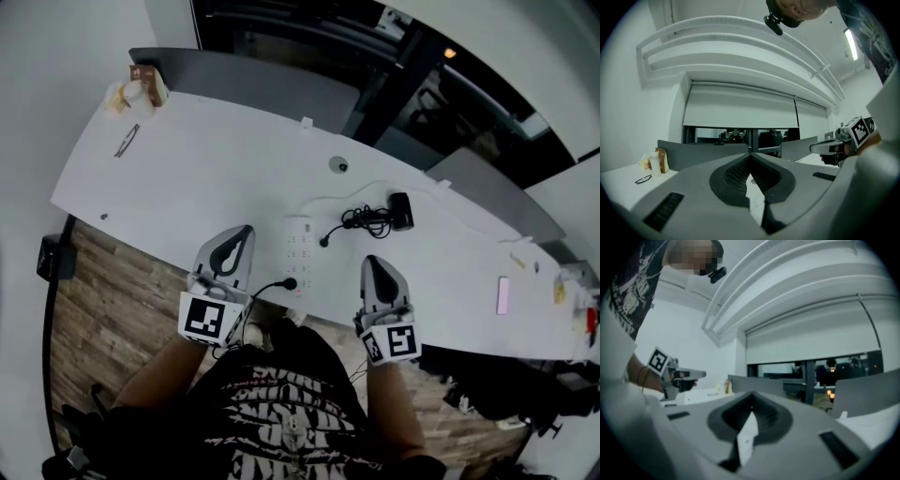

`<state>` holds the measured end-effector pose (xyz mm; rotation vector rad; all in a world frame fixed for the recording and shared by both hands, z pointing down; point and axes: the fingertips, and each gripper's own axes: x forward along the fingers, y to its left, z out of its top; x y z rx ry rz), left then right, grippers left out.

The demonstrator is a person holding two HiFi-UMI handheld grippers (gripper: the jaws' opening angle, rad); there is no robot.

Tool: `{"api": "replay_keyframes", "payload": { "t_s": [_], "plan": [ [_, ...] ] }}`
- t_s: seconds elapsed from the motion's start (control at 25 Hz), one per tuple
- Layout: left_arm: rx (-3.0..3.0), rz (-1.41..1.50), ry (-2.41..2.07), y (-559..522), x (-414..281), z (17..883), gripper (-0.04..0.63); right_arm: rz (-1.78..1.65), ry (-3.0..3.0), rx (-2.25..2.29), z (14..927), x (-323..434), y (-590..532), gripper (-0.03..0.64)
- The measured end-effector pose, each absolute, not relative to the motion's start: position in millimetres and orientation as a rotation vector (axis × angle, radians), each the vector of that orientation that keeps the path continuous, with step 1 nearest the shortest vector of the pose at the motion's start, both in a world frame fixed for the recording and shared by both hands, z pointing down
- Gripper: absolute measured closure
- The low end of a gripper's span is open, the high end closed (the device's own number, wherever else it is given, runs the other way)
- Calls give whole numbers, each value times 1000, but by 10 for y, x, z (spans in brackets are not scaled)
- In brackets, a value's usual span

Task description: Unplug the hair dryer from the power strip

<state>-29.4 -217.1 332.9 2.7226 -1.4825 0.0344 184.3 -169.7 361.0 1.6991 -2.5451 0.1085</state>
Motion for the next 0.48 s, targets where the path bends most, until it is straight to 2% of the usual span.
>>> {"api": "replay_keyframes", "payload": {
  "t_s": [0.48],
  "plan": [
    [2700,42,-1537,-2750,214,3312,572,46,-2611,1553,3547,2107,-2453,583]
  ]
}}
